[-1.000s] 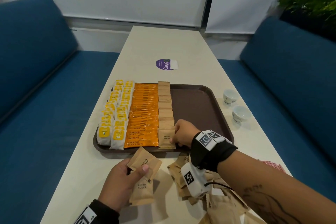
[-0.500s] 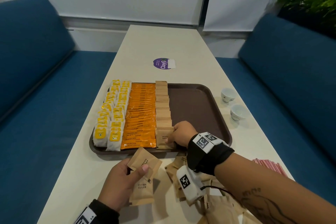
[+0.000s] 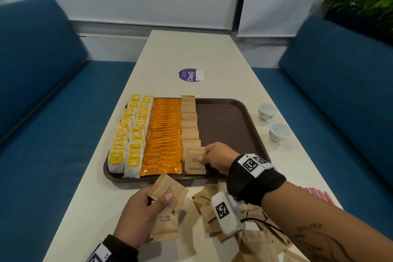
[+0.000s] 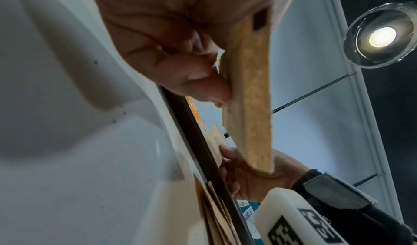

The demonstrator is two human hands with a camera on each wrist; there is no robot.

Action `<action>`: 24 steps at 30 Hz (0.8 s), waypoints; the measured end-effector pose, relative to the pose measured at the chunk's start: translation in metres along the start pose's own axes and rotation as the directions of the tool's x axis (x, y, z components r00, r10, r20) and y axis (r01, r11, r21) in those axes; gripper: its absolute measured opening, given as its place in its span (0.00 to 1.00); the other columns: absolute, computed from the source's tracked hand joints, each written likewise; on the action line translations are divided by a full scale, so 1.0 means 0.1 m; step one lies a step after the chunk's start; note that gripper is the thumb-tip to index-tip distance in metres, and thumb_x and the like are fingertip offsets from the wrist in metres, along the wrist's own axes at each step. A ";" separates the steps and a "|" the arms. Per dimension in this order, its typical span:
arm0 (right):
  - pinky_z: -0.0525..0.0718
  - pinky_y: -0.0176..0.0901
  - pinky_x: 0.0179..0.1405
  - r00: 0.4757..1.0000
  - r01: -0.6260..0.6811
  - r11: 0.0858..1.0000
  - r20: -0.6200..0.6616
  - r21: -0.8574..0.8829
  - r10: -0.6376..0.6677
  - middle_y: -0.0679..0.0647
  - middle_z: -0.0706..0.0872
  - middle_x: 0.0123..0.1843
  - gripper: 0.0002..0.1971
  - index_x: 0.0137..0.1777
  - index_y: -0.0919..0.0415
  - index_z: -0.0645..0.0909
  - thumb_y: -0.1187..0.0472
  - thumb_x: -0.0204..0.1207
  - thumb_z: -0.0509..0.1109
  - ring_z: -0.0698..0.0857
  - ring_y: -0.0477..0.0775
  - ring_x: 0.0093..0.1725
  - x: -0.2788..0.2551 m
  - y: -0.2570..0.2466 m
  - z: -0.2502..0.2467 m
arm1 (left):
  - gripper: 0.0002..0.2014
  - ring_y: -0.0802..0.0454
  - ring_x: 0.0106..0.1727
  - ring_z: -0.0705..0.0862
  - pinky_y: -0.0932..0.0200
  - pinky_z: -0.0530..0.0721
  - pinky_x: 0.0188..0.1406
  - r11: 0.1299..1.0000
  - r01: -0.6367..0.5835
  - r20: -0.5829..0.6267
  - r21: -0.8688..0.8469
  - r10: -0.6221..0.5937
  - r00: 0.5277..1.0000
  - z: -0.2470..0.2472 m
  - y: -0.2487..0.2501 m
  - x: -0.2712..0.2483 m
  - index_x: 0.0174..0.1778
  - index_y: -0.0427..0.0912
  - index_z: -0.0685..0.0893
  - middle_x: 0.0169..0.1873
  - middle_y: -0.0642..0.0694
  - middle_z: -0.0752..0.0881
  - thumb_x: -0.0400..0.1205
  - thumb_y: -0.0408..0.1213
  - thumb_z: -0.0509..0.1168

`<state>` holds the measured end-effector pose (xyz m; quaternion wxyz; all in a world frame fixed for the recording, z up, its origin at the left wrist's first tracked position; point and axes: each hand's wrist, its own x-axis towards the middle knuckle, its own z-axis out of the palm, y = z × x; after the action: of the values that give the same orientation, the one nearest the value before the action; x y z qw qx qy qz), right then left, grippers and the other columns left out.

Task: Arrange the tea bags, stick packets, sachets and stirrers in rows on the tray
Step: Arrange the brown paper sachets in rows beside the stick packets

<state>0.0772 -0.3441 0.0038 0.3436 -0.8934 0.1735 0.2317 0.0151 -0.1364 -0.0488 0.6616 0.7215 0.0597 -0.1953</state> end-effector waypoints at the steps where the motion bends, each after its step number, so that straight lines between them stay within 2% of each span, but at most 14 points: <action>1: 0.83 0.46 0.61 1.000 -0.006 1.000 0.015 -0.025 0.007 0.59 0.84 0.60 0.16 0.64 0.63 0.78 0.55 0.81 0.65 0.84 0.56 0.56 0.00 0.00 0.01 | 0.11 0.37 0.45 0.89 0.34 0.83 0.53 1.000 0.001 0.006 0.001 -0.001 1.000 0.00 0.00 0.00 0.48 0.40 0.86 0.40 0.41 0.92 0.72 0.38 0.72; 3: 0.81 0.45 0.60 1.000 -0.010 0.998 0.023 -0.057 0.011 0.58 0.84 0.60 0.17 0.66 0.64 0.78 0.55 0.82 0.65 0.82 0.55 0.55 0.01 0.01 0.03 | 0.13 0.37 0.46 0.89 0.34 0.83 0.53 1.000 0.002 0.015 0.004 -0.003 1.000 0.02 0.01 0.00 0.48 0.40 0.86 0.41 0.40 0.92 0.70 0.40 0.72; 6: 0.79 0.45 0.61 1.000 -0.018 0.991 0.002 -0.131 0.018 0.57 0.81 0.53 0.19 0.67 0.66 0.77 0.56 0.82 0.65 0.79 0.54 0.51 0.06 0.02 0.04 | 0.09 0.38 0.45 0.89 0.36 0.84 0.51 1.000 0.007 0.011 0.008 -0.007 1.000 0.02 0.01 0.01 0.49 0.39 0.86 0.40 0.41 0.92 0.74 0.35 0.71; 9: 0.80 0.46 0.62 0.999 -0.038 0.988 -0.017 -0.147 0.036 0.58 0.81 0.52 0.19 0.66 0.67 0.78 0.55 0.81 0.66 0.79 0.54 0.50 0.11 0.01 0.08 | 0.08 0.38 0.44 0.89 0.36 0.84 0.51 1.000 0.017 0.005 0.018 -0.017 1.000 0.03 0.01 0.01 0.48 0.40 0.86 0.40 0.41 0.92 0.75 0.34 0.71; 11: 0.81 0.46 0.63 0.998 -0.047 0.987 -0.035 -0.153 0.043 0.58 0.82 0.54 0.18 0.65 0.67 0.78 0.55 0.81 0.66 0.80 0.54 0.53 0.14 0.01 0.10 | 0.08 0.38 0.45 0.89 0.36 0.84 0.52 1.000 0.024 0.006 0.020 -0.024 1.000 0.03 0.02 0.01 0.49 0.40 0.86 0.40 0.40 0.92 0.75 0.34 0.70; 14: 0.80 0.49 0.66 0.997 -0.049 0.985 -0.058 -0.164 0.040 0.60 0.83 0.62 0.19 0.66 0.67 0.78 0.55 0.82 0.65 0.82 0.58 0.62 0.18 0.00 0.13 | 0.08 0.40 0.45 0.89 0.42 0.85 0.47 0.999 0.029 0.011 0.032 -0.030 1.000 0.05 0.04 0.00 0.50 0.40 0.85 0.42 0.41 0.91 0.76 0.35 0.70; 16: 0.80 0.49 0.66 0.996 -0.052 0.987 -0.078 -0.151 0.041 0.61 0.83 0.63 0.19 0.66 0.68 0.79 0.55 0.81 0.65 0.82 0.59 0.63 0.22 -0.01 0.14 | 0.09 0.41 0.45 0.89 0.44 0.85 0.45 0.998 0.033 0.016 0.044 -0.034 0.999 0.06 0.05 0.00 0.52 0.41 0.85 0.43 0.41 0.91 0.76 0.36 0.70; 24: 0.78 0.48 0.68 0.993 -0.065 0.986 -0.106 -0.151 0.049 0.60 0.81 0.67 0.22 0.70 0.67 0.76 0.53 0.82 0.64 0.80 0.59 0.67 0.24 -0.07 0.11 | 0.11 0.37 0.46 0.89 0.35 0.84 0.51 0.999 0.045 0.014 0.025 -0.045 0.999 0.05 0.06 0.03 0.52 0.40 0.85 0.43 0.40 0.91 0.75 0.36 0.71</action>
<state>0.0973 -0.3349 -0.0130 0.2575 -0.9226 0.1979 0.2080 0.0187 -0.1424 -0.0443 0.6484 0.7268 0.0685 -0.2161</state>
